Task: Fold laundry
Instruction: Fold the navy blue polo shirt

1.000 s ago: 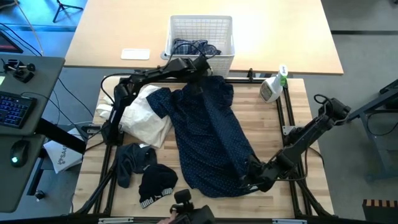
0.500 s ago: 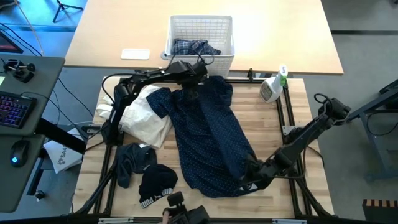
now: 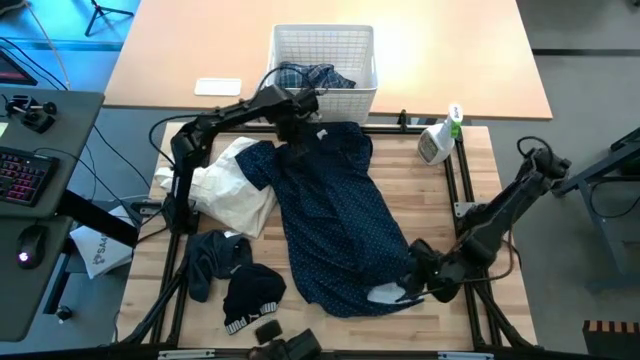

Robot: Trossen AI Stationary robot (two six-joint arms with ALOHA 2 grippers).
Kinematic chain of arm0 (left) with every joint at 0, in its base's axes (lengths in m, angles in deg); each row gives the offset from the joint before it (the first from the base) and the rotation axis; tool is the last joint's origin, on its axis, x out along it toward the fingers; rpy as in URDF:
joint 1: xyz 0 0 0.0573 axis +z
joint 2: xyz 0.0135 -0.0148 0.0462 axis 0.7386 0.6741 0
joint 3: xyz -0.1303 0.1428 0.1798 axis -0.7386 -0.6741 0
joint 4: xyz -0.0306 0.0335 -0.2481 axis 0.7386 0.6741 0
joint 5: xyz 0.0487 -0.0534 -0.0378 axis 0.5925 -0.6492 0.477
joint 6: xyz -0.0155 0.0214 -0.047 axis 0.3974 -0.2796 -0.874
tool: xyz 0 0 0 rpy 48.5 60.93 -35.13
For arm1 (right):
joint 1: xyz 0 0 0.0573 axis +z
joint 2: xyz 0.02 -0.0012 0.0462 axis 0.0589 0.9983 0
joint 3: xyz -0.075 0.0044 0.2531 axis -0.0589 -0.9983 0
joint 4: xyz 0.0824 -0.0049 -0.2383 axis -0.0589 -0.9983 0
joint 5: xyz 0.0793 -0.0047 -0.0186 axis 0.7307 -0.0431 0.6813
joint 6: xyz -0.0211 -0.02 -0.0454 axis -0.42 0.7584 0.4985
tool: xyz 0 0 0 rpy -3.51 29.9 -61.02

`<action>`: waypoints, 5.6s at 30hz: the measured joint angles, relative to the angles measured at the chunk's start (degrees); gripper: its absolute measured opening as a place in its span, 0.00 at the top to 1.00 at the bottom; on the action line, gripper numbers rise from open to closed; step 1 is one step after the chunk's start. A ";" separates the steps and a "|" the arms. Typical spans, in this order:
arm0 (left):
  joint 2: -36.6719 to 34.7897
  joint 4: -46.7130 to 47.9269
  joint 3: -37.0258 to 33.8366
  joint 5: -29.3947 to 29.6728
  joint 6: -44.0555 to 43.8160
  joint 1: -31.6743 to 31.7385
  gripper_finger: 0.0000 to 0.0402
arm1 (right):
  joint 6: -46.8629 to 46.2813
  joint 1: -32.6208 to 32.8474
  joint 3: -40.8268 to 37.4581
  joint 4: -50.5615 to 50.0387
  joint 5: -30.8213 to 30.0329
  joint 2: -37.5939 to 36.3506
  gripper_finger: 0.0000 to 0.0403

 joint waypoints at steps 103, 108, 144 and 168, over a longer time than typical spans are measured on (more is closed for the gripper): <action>14.26 -27.55 5.64 -3.24 -14.99 -6.82 0.97 | 0.09 -4.20 0.02 -5.58 -6.13 -5.94 0.49; 8.09 -32.83 5.60 -0.60 -9.92 -9.01 1.00 | -1.02 -4.22 0.02 -5.72 -7.51 -5.94 0.49; 2.72 -43.20 5.62 16.74 10.44 -9.64 1.00 | 0.00 -7.69 -6.18 4.23 -1.85 8.52 0.58; 2.67 -35.23 3.91 15.71 11.77 -15.56 1.00 | -17.94 3.31 -15.39 14.37 8.47 10.30 1.00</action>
